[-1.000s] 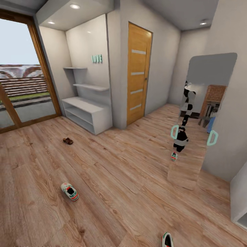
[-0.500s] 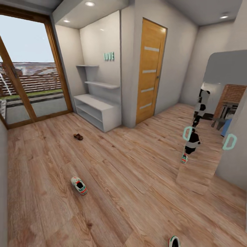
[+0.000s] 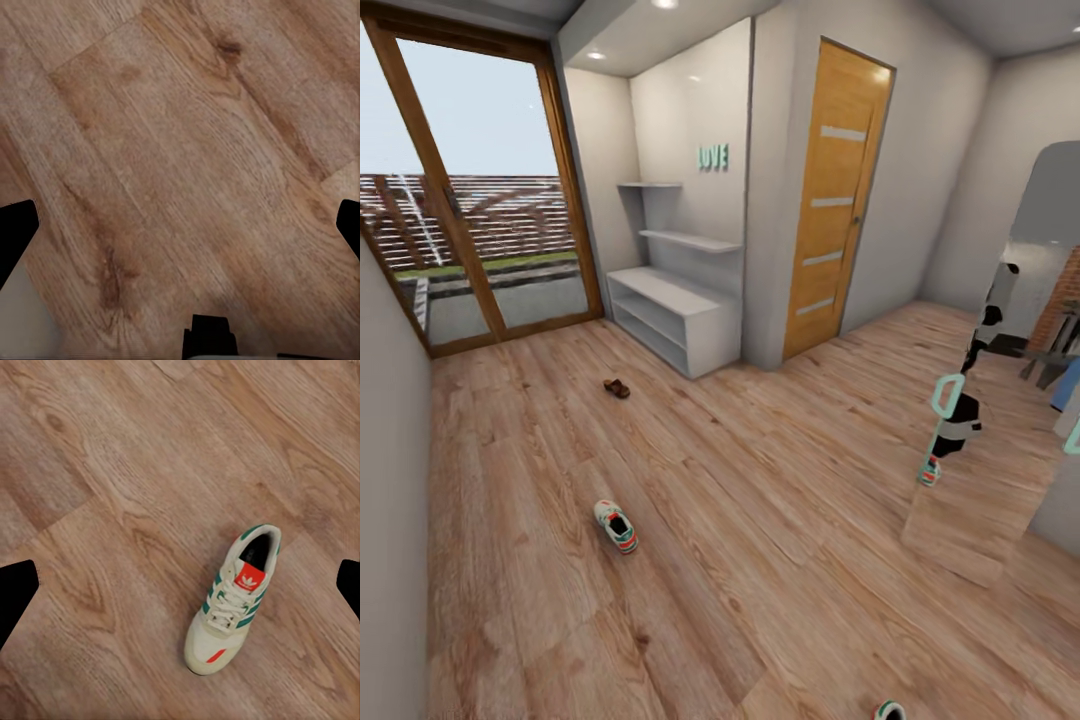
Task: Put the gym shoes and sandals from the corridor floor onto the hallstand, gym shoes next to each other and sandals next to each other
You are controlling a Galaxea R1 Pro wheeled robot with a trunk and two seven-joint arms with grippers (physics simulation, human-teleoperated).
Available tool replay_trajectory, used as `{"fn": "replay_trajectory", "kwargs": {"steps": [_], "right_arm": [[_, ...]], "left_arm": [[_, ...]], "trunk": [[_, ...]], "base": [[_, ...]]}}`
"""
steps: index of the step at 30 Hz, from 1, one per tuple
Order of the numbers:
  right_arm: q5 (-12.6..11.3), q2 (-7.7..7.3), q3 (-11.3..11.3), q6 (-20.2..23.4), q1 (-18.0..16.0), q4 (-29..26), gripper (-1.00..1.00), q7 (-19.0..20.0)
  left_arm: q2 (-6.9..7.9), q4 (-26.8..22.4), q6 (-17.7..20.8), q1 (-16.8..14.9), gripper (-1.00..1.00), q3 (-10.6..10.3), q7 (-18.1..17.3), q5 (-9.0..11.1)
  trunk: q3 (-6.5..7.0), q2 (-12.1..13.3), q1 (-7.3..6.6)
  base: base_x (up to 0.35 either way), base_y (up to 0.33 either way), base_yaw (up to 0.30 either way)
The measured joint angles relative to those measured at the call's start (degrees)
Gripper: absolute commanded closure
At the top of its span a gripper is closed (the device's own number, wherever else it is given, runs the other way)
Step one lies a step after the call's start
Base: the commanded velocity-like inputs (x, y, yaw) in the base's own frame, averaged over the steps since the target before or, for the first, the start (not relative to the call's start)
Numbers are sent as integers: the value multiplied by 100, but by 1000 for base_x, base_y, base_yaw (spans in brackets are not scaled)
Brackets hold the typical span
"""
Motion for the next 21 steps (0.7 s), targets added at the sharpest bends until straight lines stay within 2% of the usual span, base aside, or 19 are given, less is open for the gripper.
{"fn": "replay_trajectory", "kwargs": {"steps": [13, 21], "right_arm": [[1, 2, 1, 0, 0, 0, -100, 0], [0, 2, 2, -1, -1, 2, -100, 0]], "left_arm": [[-1, 0, 0, 0, -100, 0, 0, 0], [-1, -1, 0, 0, -100, 3, 0, 0]], "trunk": [[-80, 0, 0], [-129, 0, 0]], "base": [[0, 8, 201], [0, 190, 201]]}}
